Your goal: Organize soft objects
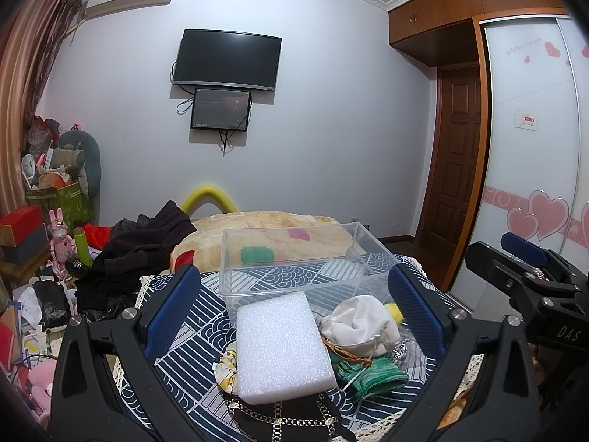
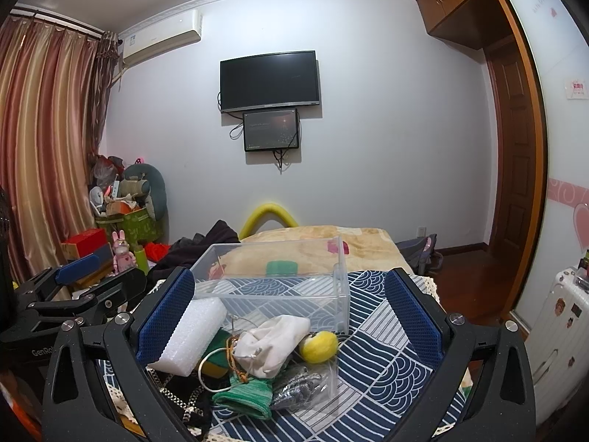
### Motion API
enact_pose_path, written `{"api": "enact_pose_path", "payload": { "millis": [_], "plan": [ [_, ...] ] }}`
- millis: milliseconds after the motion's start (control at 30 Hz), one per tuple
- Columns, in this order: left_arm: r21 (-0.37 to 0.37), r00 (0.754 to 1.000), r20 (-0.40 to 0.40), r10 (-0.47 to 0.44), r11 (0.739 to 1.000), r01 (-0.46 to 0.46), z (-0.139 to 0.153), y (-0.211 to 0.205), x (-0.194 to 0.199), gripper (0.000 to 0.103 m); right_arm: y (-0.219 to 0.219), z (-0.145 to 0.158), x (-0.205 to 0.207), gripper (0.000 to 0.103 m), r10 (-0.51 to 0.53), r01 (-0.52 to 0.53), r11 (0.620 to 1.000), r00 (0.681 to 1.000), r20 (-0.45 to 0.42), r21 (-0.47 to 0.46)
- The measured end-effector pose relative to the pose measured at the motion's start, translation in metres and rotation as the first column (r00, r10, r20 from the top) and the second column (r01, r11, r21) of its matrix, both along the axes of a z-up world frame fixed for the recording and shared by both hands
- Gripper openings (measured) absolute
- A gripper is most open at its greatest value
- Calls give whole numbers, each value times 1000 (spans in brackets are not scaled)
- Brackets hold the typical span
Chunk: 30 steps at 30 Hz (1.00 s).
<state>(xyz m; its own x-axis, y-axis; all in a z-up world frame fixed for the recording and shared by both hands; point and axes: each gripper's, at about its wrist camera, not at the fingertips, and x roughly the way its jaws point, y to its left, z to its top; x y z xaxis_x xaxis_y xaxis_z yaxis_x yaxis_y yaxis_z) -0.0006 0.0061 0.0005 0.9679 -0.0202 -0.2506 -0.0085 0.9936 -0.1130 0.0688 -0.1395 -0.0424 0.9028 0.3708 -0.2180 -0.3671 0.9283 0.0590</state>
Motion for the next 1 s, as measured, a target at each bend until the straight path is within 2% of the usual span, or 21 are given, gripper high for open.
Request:
{"api": "enact_pose_path", "payload": {
  "millis": [767, 1000],
  "plan": [
    [0, 1000, -2, -4, 1000, 4, -1, -1, -1, 103, 1, -1, 0, 103, 12, -12, 1000, 1000, -6, 5],
    [-4, 999, -29, -13, 1000, 13, -7, 3, 8, 103, -4, -8, 12, 103, 11, -10, 1000, 999, -47, 16]
  ]
}}
